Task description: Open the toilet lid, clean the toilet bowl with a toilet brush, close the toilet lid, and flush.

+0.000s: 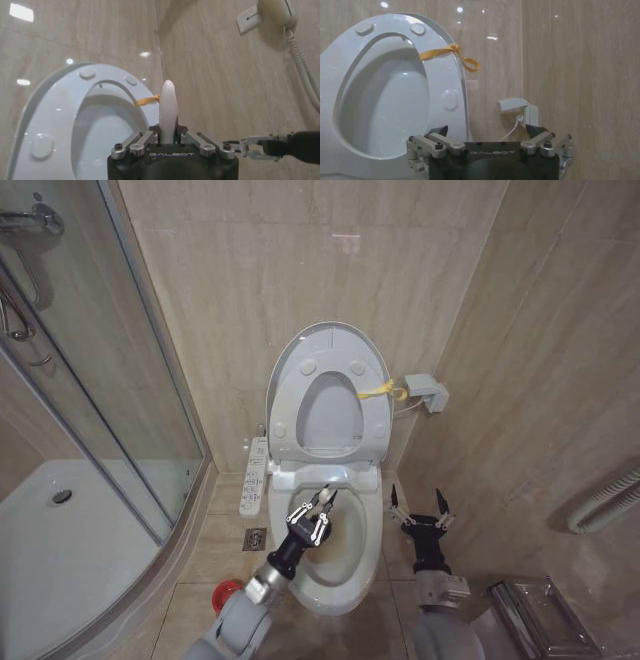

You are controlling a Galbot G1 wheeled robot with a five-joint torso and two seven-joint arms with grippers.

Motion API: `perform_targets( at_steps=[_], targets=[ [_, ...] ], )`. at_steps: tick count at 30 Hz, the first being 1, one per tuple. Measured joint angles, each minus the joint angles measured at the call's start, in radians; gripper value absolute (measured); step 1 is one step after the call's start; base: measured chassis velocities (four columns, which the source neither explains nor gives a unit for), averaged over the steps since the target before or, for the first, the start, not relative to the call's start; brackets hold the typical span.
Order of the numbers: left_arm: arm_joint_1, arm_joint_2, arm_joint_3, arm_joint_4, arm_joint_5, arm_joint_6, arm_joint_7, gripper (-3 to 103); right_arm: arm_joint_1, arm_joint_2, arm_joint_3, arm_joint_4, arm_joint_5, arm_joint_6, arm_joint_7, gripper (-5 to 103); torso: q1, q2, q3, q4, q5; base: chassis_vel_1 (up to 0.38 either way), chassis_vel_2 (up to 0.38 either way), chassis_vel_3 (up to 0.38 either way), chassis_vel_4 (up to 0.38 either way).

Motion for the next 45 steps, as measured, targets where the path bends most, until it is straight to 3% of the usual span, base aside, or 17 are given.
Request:
perform_targets(
  at_steps=[11, 16, 21, 25, 28, 38, 45],
  targets=[
    [0.101, 0.005, -0.060, -0.092, 0.028, -0.001, -0.029, 19, 0.000, 0.000, 0.000, 0.000, 0.000, 0.000, 0.000, 100, 0.000, 0.000, 0.000, 0.0001, 0.0000, 0.000, 0.000, 0.000, 0.000],
    [0.186, 0.029, -0.107, -0.204, 0.030, -0.001, -0.040, 19, 0.000, 0.000, 0.000, 0.000, 0.000, 0.000, 0.000, 100, 0.000, 0.000, 0.000, -0.0001, 0.0000, 0.000, 0.000, 0.000, 0.000],
    [0.293, 0.068, -0.190, -0.294, 0.073, -0.001, -0.105, 19, 0.000, 0.000, 0.000, 0.000, 0.000, 0.000, 0.000, 100, 0.000, 0.000, 0.000, -0.0002, 0.0001, 0.000, 0.000, 0.000, 0.000],
    [0.347, 0.062, -0.240, -0.319, 0.085, 0.008, -0.143, 19, 0.000, 0.000, 0.000, 0.000, 0.000, 0.000, 0.000, 100, 0.000, 0.000, 0.000, 0.0000, -0.0001, 0.000, 0.000, 0.000, 0.000],
    [0.436, 0.036, -0.336, -0.347, 0.102, 0.016, -0.201, 19, 0.000, 0.000, 0.000, 0.000, 0.000, 0.000, 0.000, 100, 0.000, 0.000, 0.000, 0.0003, -0.0001, 0.000, 0.000, 0.000, 0.000],
    [0.512, 0.035, -0.457, -0.310, 0.087, -0.047, -0.242, 19, 0.000, 0.000, 0.000, 0.000, 0.000, 0.000, 0.000, 100, 0.000, 0.000, 0.000, -0.0001, 0.0000, 0.000, 0.000, 0.000, 0.000],
    [0.461, 0.020, -0.443, -0.151, 0.027, -0.162, -0.217, 19, 0.000, 0.000, 0.000, 0.000, 0.000, 0.000, 0.000, 100, 0.000, 0.000, 0.000, -0.0002, 0.0000, 0.000, 0.000, 0.000, 0.000]
  ],
)
